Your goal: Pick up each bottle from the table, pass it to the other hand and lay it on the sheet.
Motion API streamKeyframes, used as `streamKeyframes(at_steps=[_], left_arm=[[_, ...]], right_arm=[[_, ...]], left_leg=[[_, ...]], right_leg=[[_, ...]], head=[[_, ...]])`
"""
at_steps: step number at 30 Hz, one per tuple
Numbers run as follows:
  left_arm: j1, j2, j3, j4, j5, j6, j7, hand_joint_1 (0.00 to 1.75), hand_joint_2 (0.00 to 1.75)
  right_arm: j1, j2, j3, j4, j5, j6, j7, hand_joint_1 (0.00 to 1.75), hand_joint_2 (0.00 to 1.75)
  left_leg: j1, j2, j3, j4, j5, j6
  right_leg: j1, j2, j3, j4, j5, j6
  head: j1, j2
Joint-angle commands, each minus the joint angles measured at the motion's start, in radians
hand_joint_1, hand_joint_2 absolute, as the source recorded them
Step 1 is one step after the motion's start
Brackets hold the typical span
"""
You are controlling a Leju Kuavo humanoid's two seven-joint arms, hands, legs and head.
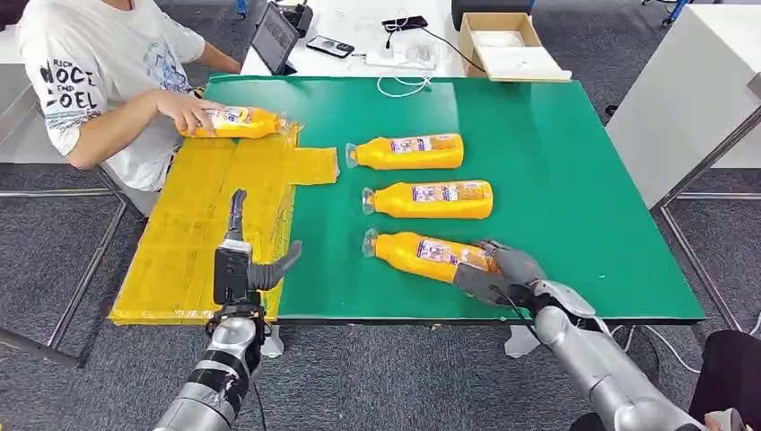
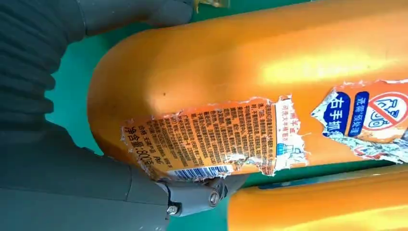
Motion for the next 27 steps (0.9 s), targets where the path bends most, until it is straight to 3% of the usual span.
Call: streamKeyframes(at_steps=[1,5,6,7,10,22,23,27], left_arm=[[-0.029,0.002,-0.015,0.072,0.002,-0.005,0.002,0.00,1.75],[-0.042,-0.001,-0.011,0.098,0.005,-0.018,0.007,0.00,1.75],[-0.043,-0.003,-0.009,0.101,0.010,-0.027,0.011,0.00,1.75],[-0.043,-0.004,-0.008,0.100,0.008,-0.022,0.011,0.00,1.75],[-0.031,-0.006,0.001,0.082,0.010,-0.022,0.017,0.00,1.75],[-0.027,-0.004,0.002,0.076,0.009,-0.024,0.018,0.00,1.75],[-0.026,-0.005,0.004,0.074,0.008,-0.021,0.019,0.00,1.75],[-0.002,-0.006,0.024,0.039,0.017,-0.023,0.030,0.00,1.75]], right_arm=[[0.043,0.037,0.008,0.060,0.004,0.006,0.002,1.27,1.75],[0.058,0.043,-0.012,0.063,0.008,-0.003,0.001,1.27,1.75],[0.063,0.045,-0.020,0.059,0.006,-0.007,-0.002,1.12,1.75],[0.072,0.053,-0.035,0.049,0.006,-0.021,-0.013,1.10,1.75],[0.114,0.102,-0.115,-0.026,0.009,-0.106,-0.044,1.54,1.75],[0.125,0.112,-0.130,-0.059,0.019,-0.120,-0.033,1.54,1.75],[0.133,0.120,-0.149,-0.070,0.015,-0.138,-0.040,1.75,1.75],[0.203,0.230,-0.304,-0.255,0.031,-0.297,-0.091,1.75,1.75]], left_leg=[[0.001,-0.001,0.002,-0.001,0.000,0.000],[0.001,-0.002,0.003,-0.002,0.000,0.001],[0.001,-0.002,0.003,-0.001,0.000,0.000],[0.001,-0.002,0.003,-0.001,0.000,0.000],[0.001,-0.003,0.004,-0.002,0.000,0.001],[0.000,-0.001,0.000,-0.001,-0.001,0.000],[0.000,-0.001,0.001,-0.001,-0.001,0.001],[0.000,0.001,0.001,-0.001,-0.002,0.000]], right_leg=[[0.001,-0.002,0.003,-0.001,0.000,-0.001],[0.001,-0.003,0.005,-0.002,-0.001,-0.002],[0.001,-0.003,0.004,-0.002,-0.001,-0.002],[0.001,-0.002,0.003,-0.002,-0.001,-0.001],[0.001,-0.004,0.005,-0.003,-0.001,-0.003],[0.001,-0.001,0.001,-0.001,-0.001,-0.002],[0.001,-0.002,0.002,-0.001,-0.001,-0.002],[0.001,0.000,0.002,0.000,-0.001,-0.003]], head=[[0.000,0.000],[0.000,0.000],[0.000,0.000],[0.000,0.000],[0.000,0.000],[0.000,0.000],[0.000,0.000],[0.000,0.000]])
